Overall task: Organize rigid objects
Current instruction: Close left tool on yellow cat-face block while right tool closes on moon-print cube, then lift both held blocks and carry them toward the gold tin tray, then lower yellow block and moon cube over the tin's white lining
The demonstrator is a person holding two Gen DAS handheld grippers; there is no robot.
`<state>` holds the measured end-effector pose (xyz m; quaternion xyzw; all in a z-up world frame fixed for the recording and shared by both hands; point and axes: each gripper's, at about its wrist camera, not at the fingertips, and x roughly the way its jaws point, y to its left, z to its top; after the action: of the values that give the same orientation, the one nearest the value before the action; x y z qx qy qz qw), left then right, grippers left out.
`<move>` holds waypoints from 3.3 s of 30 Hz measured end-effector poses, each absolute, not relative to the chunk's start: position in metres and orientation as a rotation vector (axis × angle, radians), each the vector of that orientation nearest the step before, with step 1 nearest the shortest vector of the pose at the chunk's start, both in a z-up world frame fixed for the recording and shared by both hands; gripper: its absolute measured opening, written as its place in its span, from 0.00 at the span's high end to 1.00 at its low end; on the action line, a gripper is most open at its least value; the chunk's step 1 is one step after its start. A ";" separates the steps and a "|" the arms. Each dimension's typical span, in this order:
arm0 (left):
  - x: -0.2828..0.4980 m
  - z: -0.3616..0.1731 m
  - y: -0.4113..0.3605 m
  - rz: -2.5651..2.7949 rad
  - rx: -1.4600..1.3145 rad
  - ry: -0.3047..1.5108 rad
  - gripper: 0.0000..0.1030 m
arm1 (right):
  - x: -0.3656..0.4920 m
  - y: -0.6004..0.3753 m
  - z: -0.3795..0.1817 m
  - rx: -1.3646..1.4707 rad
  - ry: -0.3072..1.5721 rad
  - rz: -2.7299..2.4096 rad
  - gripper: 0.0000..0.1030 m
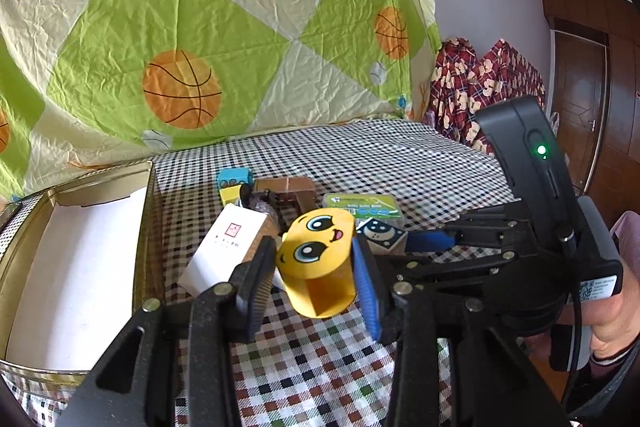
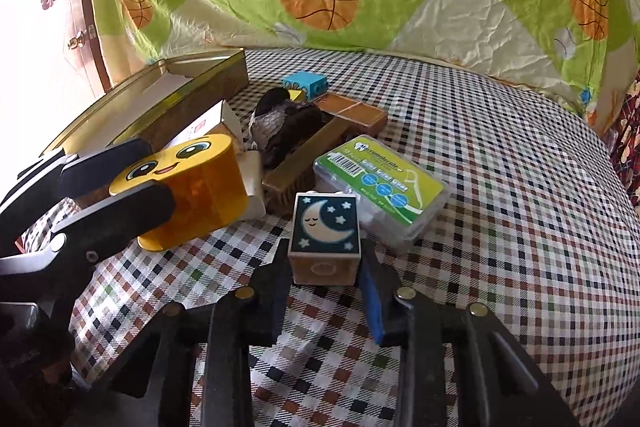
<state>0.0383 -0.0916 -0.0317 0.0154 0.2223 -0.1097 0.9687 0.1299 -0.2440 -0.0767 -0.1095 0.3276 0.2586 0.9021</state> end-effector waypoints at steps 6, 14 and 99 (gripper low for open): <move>0.033 -0.031 -0.089 -0.210 0.017 0.423 0.64 | 0.123 -0.246 -0.074 -0.220 0.625 0.534 0.67; 0.027 -0.030 -0.086 -0.196 0.004 0.388 0.64 | 0.111 -0.253 -0.068 -0.207 0.525 0.517 0.67; -0.021 -0.021 -0.011 -0.012 -0.084 0.146 0.64 | 0.048 -0.202 -0.059 -0.129 0.182 0.541 0.67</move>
<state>-0.0207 -0.0113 -0.0212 -0.0419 0.0730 -0.0061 0.9964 0.0476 -0.2020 -0.0585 -0.0635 0.0897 0.2664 0.9576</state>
